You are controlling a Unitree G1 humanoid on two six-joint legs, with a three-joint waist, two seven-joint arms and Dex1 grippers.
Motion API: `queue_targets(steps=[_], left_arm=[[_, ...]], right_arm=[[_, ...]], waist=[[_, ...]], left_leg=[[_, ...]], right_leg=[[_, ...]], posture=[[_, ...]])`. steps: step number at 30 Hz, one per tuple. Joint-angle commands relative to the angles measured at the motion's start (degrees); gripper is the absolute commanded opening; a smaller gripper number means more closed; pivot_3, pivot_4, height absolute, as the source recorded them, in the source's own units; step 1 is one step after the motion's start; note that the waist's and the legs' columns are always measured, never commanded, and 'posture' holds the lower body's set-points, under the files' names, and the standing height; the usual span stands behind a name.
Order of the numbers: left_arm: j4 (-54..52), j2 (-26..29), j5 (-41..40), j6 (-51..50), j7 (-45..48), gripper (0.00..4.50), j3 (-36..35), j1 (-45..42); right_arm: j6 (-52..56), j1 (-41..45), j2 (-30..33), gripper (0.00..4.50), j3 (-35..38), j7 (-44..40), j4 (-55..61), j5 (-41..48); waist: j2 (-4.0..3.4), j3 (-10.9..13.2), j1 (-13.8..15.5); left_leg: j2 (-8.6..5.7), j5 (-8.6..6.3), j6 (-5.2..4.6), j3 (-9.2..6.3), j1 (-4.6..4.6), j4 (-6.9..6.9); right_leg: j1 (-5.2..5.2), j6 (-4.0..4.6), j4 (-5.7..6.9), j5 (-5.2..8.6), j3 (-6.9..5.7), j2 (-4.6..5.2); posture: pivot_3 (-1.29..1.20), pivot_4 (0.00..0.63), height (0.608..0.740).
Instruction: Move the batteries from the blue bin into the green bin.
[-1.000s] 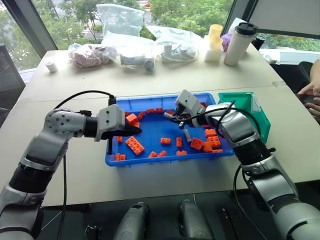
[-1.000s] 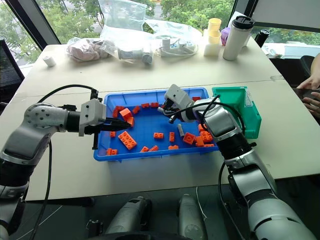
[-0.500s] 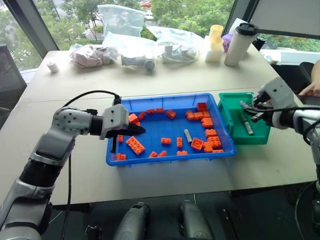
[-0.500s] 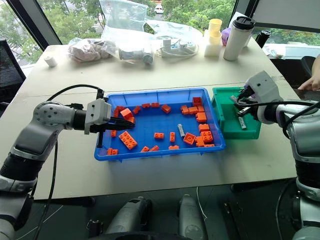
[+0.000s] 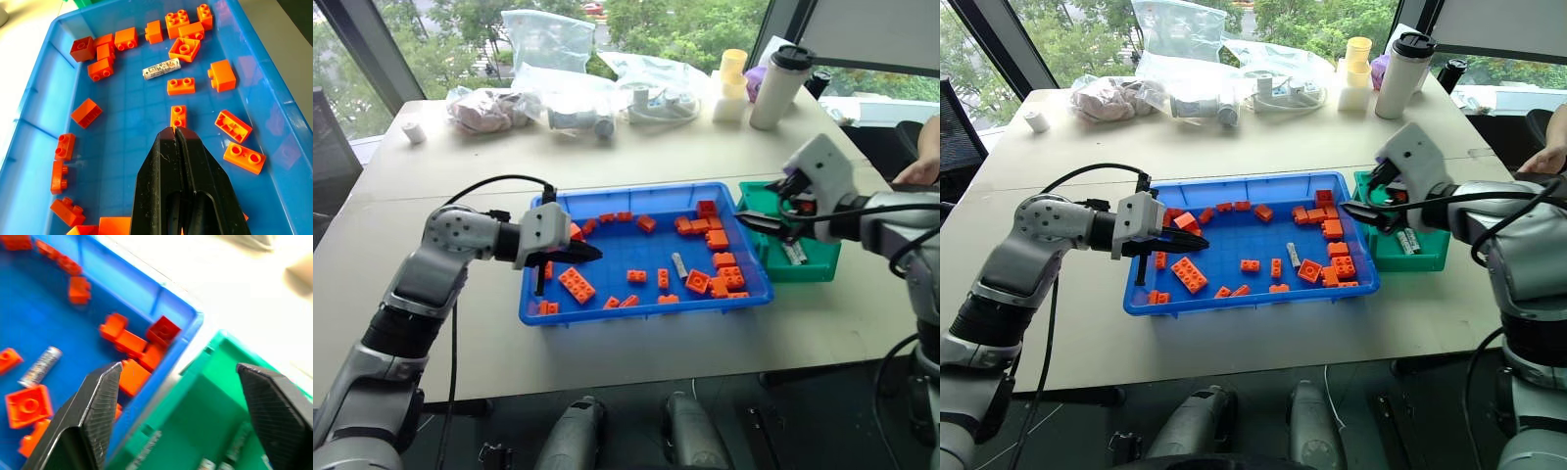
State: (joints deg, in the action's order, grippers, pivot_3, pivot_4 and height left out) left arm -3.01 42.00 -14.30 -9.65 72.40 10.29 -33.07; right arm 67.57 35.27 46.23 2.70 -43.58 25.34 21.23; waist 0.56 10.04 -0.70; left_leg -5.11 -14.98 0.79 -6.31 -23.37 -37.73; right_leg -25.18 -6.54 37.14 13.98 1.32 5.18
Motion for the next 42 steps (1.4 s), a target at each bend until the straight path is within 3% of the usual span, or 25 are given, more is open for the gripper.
queue_targets(steps=[1, 11, 17, 20, 26, 31, 35, 42], left_arm=[[-1.5, 0.3, -0.2, 0.2, -0.3, 0.00, -1.2, -0.6], [-5.0, 1.1, -0.7, -1.5, -1.8, 0.00, -2.0, 1.5], [-6.4, 1.6, -0.5, -2.2, -2.6, 0.00, -2.3, 2.6], [-6.7, 1.8, -0.4, -2.1, -2.9, 0.00, -2.1, 2.9], [-6.4, 1.8, -0.1, -1.6, -3.0, 0.00, -1.7, 2.8], [-6.0, 1.6, 0.0, -1.1, -2.7, 0.00, -1.4, 2.4], [-5.7, 1.5, 0.0, -0.6, -2.3, 0.00, -1.2, 2.0], [-2.7, 0.9, 2.2, 3.8, -1.3, 0.00, 0.1, 0.5]], right_arm=[[2.1, 0.6, -5.0, 3.84, -5.4, 3.2, 2.3, 1.4], [0.4, -0.2, -11.7, 3.84, -16.6, 11.9, -8.3, -4.8], [0.8, -1.3, -12.4, 3.84, -18.0, 12.1, -8.1, -4.6], [0.3, -1.7, -12.4, 2.97, -18.7, 12.1, -7.7, -4.8], [0.6, -0.6, -12.1, 0.05, -18.6, 12.0, -6.8, -4.8], [2.1, 4.4, -9.9, 0.05, -10.9, 12.5, -4.9, -3.9], [1.8, 9.1, -2.7, 0.05, -1.2, 12.9, -9.0, -5.0], [-2.1, 2.8, 9.1, 0.05, 2.7, 11.3, -13.9, -7.6]], waist=[[0.01, 0.0, 0.0], [0.01, 0.0, 0.0], [0.01, 0.0, -0.1], [0.01, 0.0, -0.1], [0.01, 0.0, 0.0], [-0.01, 0.0, 0.0], [-0.04, 0.0, 0.4], [-0.01, 0.0, 1.0]], left_leg=[[-0.01, 0.00, 0.00, 0.01, -0.01, 0.01], [-0.06, 0.01, 0.01, -0.03, -0.02, -0.04], [-0.06, 0.01, 0.01, -0.02, -0.03, -0.01], [-0.06, 0.00, 0.01, -0.02, -0.03, -0.01], [-0.06, 0.00, 0.01, -0.02, -0.03, -0.03], [-0.06, 0.00, 0.01, -0.02, -0.03, -0.03], [-0.08, 0.00, 0.00, -0.02, -0.04, -0.02], [-0.07, -0.03, -0.05, 0.05, -0.02, -0.02]], right_leg=[[-0.03, 0.00, 0.00, 0.00, 0.01, 0.00], [-0.02, 0.00, 0.02, 0.00, -0.02, 0.03], [-0.06, 0.00, 0.03, 0.00, -0.01, 0.02], [-0.05, 0.00, 0.02, 0.00, -0.01, 0.02], [-0.04, 0.00, 0.02, 0.00, -0.01, 0.02], [-0.06, 0.00, 0.03, 0.00, -0.01, 0.02], [-0.05, 0.00, 0.02, 0.00, -0.03, 0.03], [0.03, 0.00, -0.09, 0.00, -0.04, 0.05]], posture=[[0.00, 0.150, 0.740], [0.00, 0.150, 0.740], [0.00, 0.150, 0.740], [0.00, 0.150, 0.740], [0.00, 0.150, 0.740], [0.00, 0.150, 0.740], [0.00, 0.150, 0.740], [0.00, 0.150, 0.740]])
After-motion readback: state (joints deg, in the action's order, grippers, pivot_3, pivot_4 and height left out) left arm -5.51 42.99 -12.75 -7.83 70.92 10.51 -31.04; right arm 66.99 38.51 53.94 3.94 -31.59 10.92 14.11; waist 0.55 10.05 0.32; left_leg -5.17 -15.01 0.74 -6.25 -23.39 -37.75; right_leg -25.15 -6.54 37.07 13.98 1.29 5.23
